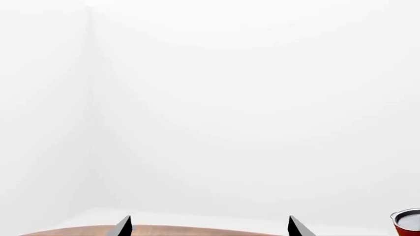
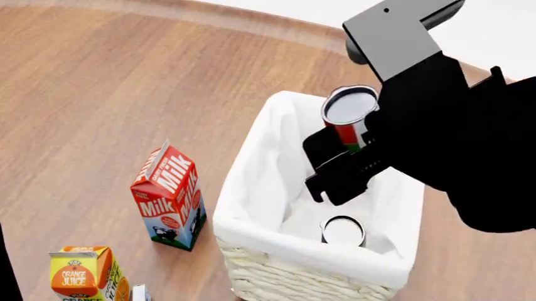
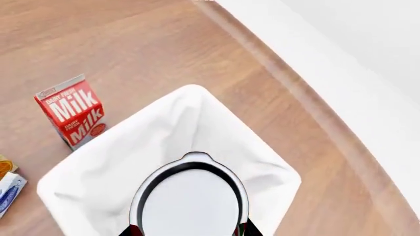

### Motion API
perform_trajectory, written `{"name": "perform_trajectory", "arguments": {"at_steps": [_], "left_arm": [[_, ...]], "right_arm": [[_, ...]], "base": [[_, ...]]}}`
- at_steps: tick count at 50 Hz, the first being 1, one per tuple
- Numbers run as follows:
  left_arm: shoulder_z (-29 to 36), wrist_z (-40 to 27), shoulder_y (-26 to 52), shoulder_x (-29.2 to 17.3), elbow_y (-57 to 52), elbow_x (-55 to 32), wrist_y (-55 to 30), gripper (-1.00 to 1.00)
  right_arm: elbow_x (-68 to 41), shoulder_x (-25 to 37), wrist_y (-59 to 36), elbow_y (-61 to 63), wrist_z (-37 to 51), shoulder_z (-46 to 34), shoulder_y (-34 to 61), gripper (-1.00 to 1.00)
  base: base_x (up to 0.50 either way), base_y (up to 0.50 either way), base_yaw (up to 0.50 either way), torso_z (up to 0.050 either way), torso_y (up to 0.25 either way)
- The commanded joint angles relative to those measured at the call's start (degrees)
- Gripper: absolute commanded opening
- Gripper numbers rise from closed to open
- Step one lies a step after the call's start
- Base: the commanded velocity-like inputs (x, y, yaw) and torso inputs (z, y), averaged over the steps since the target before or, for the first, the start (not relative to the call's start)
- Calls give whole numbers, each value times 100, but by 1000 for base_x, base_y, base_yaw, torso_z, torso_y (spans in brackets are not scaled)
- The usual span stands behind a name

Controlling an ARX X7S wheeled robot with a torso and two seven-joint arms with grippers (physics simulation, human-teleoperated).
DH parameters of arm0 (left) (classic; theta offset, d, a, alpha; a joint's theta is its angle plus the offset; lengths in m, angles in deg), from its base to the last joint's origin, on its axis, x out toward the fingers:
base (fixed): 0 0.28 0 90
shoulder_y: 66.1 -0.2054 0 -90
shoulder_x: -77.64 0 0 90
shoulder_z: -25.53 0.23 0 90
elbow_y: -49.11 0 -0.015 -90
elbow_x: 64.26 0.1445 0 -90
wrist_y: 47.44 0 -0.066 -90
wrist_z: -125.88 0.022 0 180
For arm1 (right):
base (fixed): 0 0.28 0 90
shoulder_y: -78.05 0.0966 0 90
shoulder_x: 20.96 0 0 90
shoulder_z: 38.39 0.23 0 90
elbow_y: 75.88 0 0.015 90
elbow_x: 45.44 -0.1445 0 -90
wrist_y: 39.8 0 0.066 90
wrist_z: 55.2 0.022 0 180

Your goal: Pick up the alphabet soup and the tomato sauce, and put them in the basket.

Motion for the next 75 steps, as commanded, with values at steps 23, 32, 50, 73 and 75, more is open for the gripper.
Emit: {"name": "perform_trajectory", "arguments": {"at_steps": [23,32,50,73,75], "left_arm": [[-39,60,-116,92,73,-6,-40,100],[-65,82,-147,58,103,-8,12,100],[-110,84,-186,30,90,-13,1,100],[-153,141,-296,47,234,-5,113,100],[-166,141,-285,36,220,-25,102,100]], "right_arm": [[840,-1222,-144,-2690,-1222,-1194,835,-100],[1213,-1427,226,-2939,-1471,-1491,675,-100],[1559,-1533,555,-3056,-1571,-1803,457,-100],[1993,-1911,1077,-3653,-2065,-2146,346,-100],[2024,-1919,1108,-3701,-2084,-2171,322,-100]], "base": [[0,0,0,0,0],[0,0,0,0,0],[0,0,0,0,1],[0,0,0,0,0],[0,0,0,5,0]]}}
